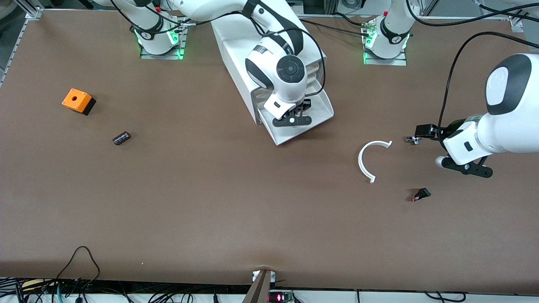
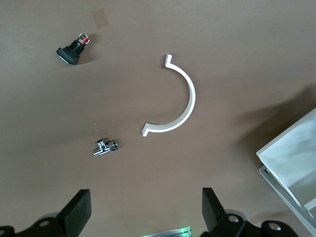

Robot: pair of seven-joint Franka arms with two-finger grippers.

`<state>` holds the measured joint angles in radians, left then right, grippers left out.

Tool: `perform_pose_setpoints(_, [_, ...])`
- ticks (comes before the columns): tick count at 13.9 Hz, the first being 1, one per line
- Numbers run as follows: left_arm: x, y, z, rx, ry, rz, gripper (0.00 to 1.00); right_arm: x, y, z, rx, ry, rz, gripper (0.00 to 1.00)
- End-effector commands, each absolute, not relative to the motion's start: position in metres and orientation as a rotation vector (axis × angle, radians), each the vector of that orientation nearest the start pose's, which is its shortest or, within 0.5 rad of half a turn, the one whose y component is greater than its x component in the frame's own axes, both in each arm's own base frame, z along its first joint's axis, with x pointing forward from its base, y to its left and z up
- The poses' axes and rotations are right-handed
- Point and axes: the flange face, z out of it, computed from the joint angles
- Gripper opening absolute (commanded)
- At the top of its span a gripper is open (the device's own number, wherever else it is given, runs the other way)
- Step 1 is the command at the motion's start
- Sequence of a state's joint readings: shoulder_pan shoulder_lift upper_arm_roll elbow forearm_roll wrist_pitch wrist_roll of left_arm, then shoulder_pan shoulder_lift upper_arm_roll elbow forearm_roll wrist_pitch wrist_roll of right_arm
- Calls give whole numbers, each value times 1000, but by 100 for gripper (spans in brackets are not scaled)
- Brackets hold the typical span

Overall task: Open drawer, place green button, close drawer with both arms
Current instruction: 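Carry the green button into the open drawer and open the right gripper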

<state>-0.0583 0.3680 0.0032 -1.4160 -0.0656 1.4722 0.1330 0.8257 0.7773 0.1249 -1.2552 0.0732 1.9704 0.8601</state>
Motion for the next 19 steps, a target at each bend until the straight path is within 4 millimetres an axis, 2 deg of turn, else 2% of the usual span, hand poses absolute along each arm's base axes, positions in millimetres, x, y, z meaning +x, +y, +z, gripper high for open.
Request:
perform_pose_setpoints(1, [634,-53,471,-3129,250,502,99,444,598,278,-3110,8,245,0])
perform_pose_setpoints(2, [633,-58,470,-3126,259,507,100,438,603,276,-3113,-8,248,1])
perform_pose_setpoints(3, [633,-58,469,-3124,259,509,100,438,603,274,-3114,-8,250,17])
perform_pose_setpoints(5, [634,-47,469,-3112,238,507,100,440,601,275,-3112,-1,246,100])
perform_pose_setpoints(7, [634,-46,468,-3114,231,509,100,446,600,283,-3103,-6,226,100])
perform_pose_setpoints(8, [634,-47,468,-3113,233,510,100,457,594,295,-3105,5,201,100])
perform_pose_setpoints(10, [633,-47,465,-3110,216,521,100,480,579,327,-3104,39,147,100])
perform_pose_setpoints(12, [634,-47,461,-3108,34,524,100,516,552,373,-3087,4,30,100])
perform_pose_setpoints(14, [637,-54,452,-3084,-145,523,100,551,512,413,-3063,10,-55,100])
perform_pose_setpoints(16, [638,-70,434,-3077,-268,523,100,595,448,456,-3026,126,-122,100])
perform_pose_setpoints(19, [629,-116,403,-3062,-387,517,100,615,372,498,-3068,-34,-51,100])
